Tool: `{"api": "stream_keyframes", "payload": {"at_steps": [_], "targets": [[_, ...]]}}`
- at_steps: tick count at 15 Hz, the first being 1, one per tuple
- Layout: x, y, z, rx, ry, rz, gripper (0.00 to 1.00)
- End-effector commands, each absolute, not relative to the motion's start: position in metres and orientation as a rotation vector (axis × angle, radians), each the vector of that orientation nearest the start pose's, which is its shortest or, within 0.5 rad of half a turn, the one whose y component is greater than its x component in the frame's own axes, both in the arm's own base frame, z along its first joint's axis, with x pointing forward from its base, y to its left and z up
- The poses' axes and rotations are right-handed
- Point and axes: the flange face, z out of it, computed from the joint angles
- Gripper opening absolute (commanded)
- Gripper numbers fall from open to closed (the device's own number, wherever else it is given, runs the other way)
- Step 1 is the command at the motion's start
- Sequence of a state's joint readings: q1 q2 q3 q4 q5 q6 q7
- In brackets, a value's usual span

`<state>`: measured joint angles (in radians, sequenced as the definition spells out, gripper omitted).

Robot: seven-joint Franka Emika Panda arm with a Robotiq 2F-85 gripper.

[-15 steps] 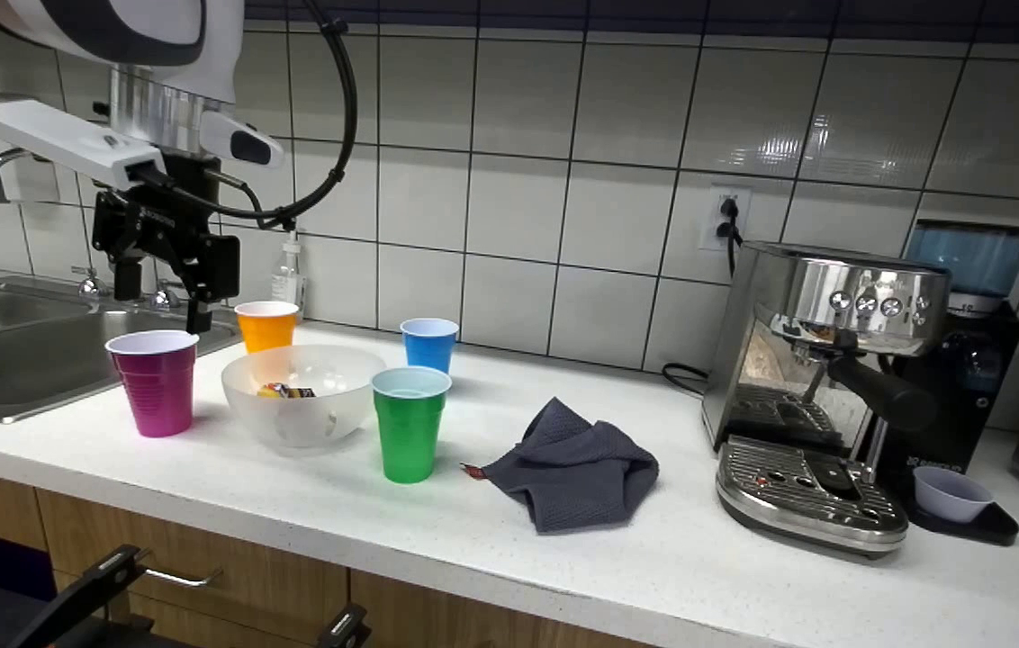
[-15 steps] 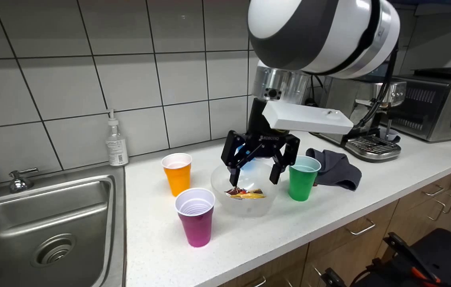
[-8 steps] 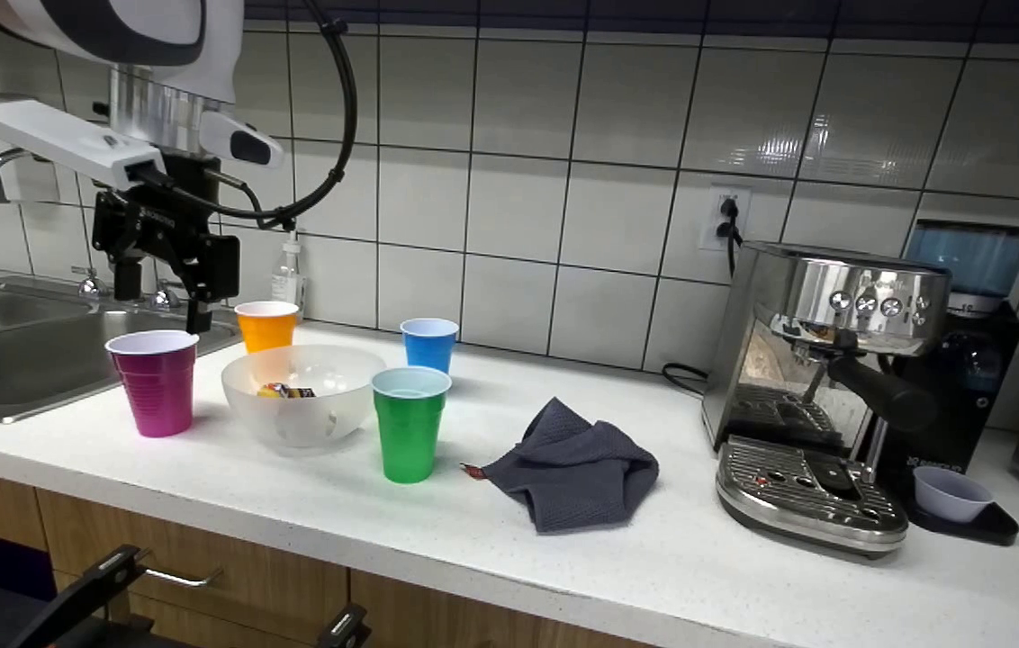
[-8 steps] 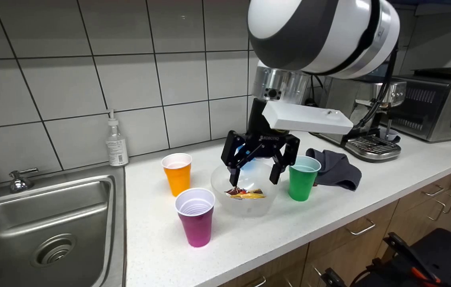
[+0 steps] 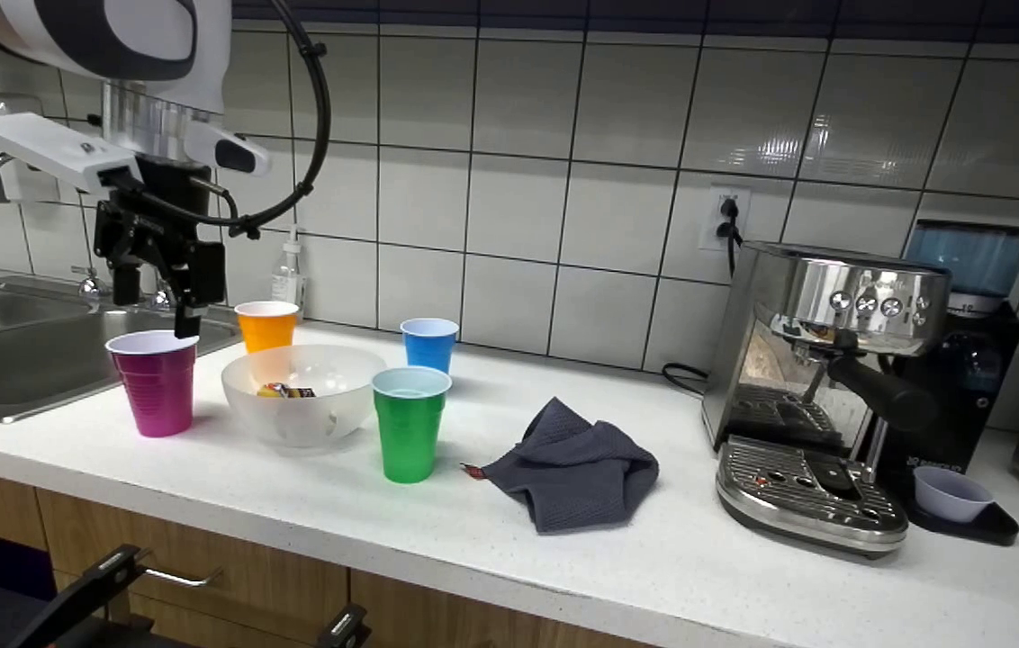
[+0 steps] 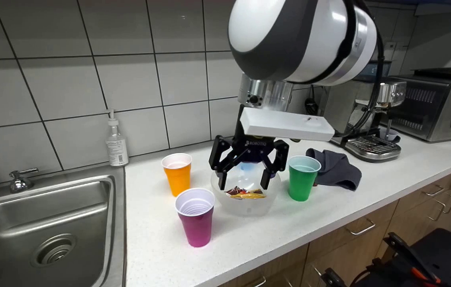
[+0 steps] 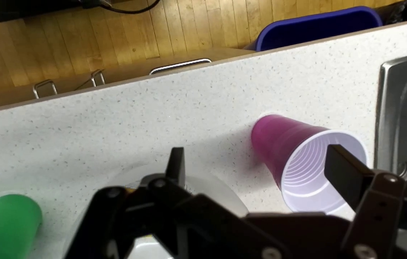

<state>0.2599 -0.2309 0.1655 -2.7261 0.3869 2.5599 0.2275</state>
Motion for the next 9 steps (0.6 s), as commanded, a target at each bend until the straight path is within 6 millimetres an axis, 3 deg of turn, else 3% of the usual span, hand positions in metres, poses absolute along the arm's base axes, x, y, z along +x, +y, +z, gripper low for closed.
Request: {"api": "stream_keyframes", "payload": {"at_steps": [1,9], "targets": [[0.387,0.177,0.289,-2.933,0.320,0.001,1.00],[0.411,0.202,0.266,-2.929,0.435,0.007,1.00]]}}
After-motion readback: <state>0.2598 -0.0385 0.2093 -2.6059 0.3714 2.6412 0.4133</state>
